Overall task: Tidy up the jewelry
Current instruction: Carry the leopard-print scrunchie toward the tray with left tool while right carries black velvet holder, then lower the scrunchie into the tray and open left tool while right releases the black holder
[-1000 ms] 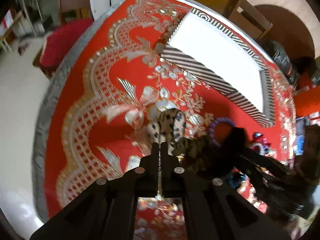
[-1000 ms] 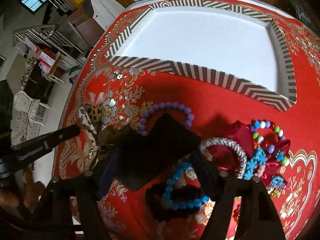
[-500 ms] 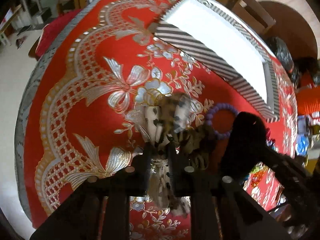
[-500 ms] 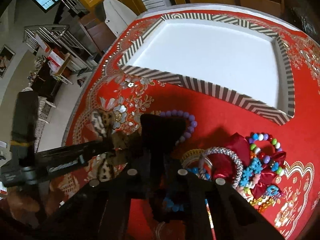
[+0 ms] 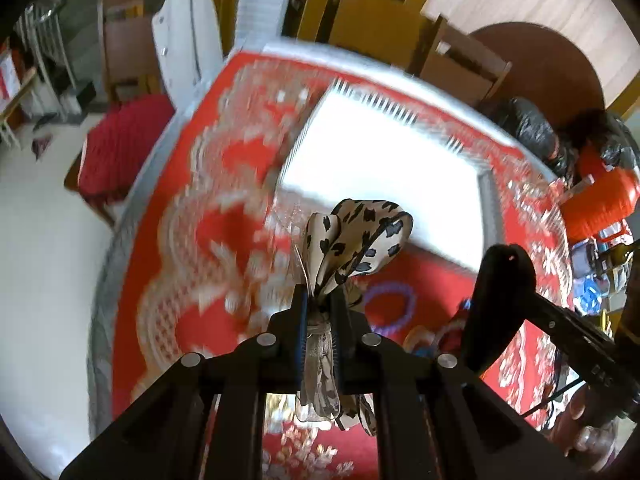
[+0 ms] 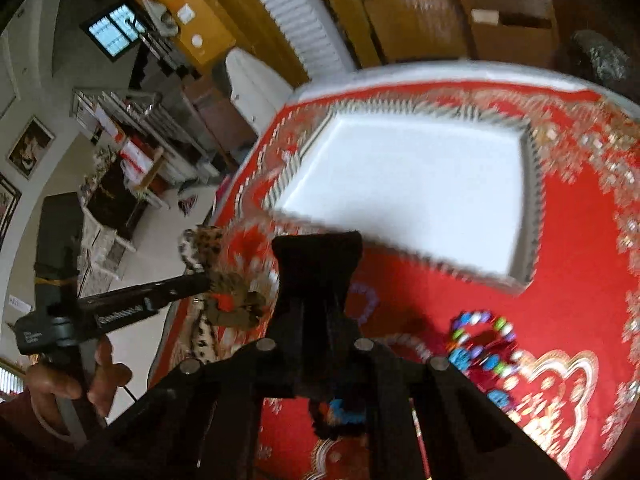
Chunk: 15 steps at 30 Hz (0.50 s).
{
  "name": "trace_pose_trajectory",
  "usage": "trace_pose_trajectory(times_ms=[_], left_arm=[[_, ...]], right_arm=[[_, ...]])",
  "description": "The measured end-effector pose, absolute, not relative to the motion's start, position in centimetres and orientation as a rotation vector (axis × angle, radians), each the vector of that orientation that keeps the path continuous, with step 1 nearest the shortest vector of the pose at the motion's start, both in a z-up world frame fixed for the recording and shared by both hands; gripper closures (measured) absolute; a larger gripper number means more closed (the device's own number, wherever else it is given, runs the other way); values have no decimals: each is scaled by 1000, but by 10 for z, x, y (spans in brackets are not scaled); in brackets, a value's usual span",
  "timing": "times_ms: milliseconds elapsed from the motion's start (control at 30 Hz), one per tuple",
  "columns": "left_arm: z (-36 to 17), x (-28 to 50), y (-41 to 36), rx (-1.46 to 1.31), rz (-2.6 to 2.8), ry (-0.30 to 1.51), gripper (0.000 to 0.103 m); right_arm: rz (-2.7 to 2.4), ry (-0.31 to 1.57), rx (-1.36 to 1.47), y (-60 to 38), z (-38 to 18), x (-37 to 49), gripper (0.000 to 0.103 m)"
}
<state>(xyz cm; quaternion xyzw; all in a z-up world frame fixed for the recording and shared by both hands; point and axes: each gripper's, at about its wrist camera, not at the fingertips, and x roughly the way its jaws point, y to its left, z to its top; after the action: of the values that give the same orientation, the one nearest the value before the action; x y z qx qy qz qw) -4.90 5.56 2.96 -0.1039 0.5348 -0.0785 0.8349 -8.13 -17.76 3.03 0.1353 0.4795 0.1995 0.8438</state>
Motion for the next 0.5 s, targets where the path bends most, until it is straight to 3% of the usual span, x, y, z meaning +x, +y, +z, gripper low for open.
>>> trace_pose_trajectory(times_ms=[233, 500], left_arm=[[57, 6, 42, -172, -193, 1036, 103], [18, 85, 18, -111, -176, 1082, 103]], right_arm=[[281, 951, 279, -218, 47, -41, 95], [143, 1022, 280, -253, 5, 19, 95]])
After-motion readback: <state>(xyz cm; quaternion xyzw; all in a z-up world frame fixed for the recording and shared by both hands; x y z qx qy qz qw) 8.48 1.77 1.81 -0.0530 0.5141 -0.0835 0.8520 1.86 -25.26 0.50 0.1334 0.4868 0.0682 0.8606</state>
